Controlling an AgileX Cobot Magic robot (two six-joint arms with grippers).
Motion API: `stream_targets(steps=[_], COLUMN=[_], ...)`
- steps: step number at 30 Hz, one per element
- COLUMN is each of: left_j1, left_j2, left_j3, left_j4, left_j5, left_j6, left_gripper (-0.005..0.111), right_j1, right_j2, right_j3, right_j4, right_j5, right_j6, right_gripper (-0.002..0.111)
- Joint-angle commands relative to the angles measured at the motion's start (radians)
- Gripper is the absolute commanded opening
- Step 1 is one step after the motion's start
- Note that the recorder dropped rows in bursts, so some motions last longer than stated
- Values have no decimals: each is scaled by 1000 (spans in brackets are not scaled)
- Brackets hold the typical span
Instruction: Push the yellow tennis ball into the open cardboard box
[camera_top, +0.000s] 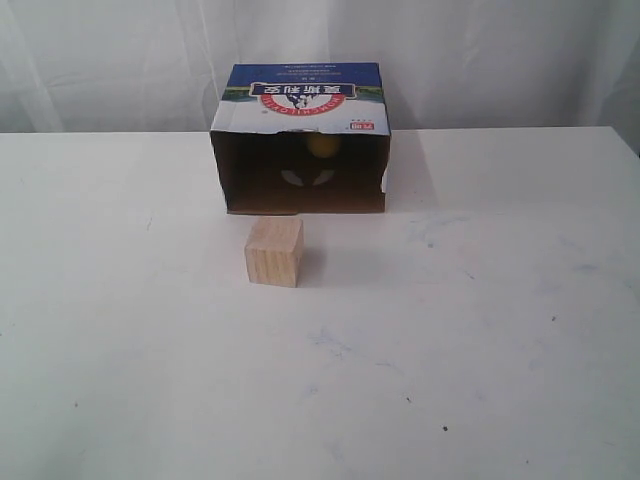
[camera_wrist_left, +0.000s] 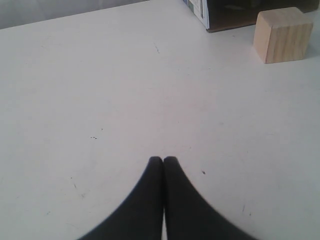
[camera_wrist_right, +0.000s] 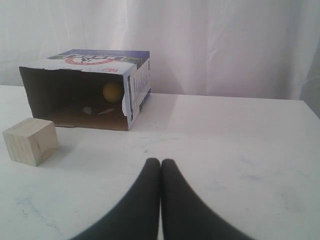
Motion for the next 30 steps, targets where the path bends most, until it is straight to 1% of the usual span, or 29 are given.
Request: stream_targets(steps=[1,10,19,30], left_j1=[3,3,3,3], left_j2=[-5,-5,-5,-5], left_j3=[4,4,4,4], left_j4=[-4,-4,-2,-2], left_j5=[-1,-1,-1,-1], left_j6=[-7,-7,-7,-7], left_gripper=[0,0,0,0], right_j1=[-8,-6,-6,-6], right_j2=[-5,-5,-5,-5], right_j3=[4,4,4,4], right_j4=[6,0,0,0], right_j5=[1,45,187,187], right_j6=[-7,-15,-15,-15], right_gripper=[0,0,0,0])
